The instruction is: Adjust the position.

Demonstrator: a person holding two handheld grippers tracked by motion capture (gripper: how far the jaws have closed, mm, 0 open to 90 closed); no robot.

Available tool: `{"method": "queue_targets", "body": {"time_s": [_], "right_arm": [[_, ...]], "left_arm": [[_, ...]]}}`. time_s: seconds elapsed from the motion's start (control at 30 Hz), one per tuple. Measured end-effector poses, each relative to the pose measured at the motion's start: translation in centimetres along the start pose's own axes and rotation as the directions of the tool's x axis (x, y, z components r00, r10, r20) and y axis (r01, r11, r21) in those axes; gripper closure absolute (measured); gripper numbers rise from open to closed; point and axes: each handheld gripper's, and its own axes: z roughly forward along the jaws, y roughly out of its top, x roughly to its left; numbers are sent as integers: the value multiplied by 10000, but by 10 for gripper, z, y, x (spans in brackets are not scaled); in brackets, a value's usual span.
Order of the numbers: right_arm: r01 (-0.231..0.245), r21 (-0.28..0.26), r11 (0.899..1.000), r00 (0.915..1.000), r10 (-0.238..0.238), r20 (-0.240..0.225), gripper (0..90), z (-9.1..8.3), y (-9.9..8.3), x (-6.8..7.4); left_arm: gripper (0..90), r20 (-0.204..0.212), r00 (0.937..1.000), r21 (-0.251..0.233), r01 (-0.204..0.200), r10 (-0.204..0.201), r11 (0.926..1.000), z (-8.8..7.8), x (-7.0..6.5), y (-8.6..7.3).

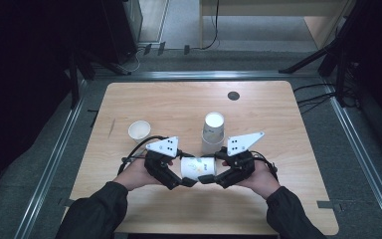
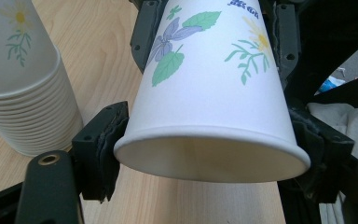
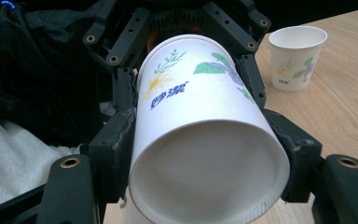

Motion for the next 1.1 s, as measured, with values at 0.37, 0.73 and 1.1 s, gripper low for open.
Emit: {"method": "queue_targets", "body": {"time_s": [0.37,0.73,1.1], "right_arm": [[-21,-24,10000,10000,21,21,284,0,-1,0],[-120,-136,9998,9995,124,302,252,-2,-1,-2],[-113,-266,9996,9982,128,582,236,-10,-1,-3]], "left_arm": [[242,-17,10000,-56,43,-43,10000,-2,2,0],[268,-185,9996,-421,198,-206,9989,-14,6,-1],[290,-366,9991,-659,206,-231,9976,-25,8,-2]]}}
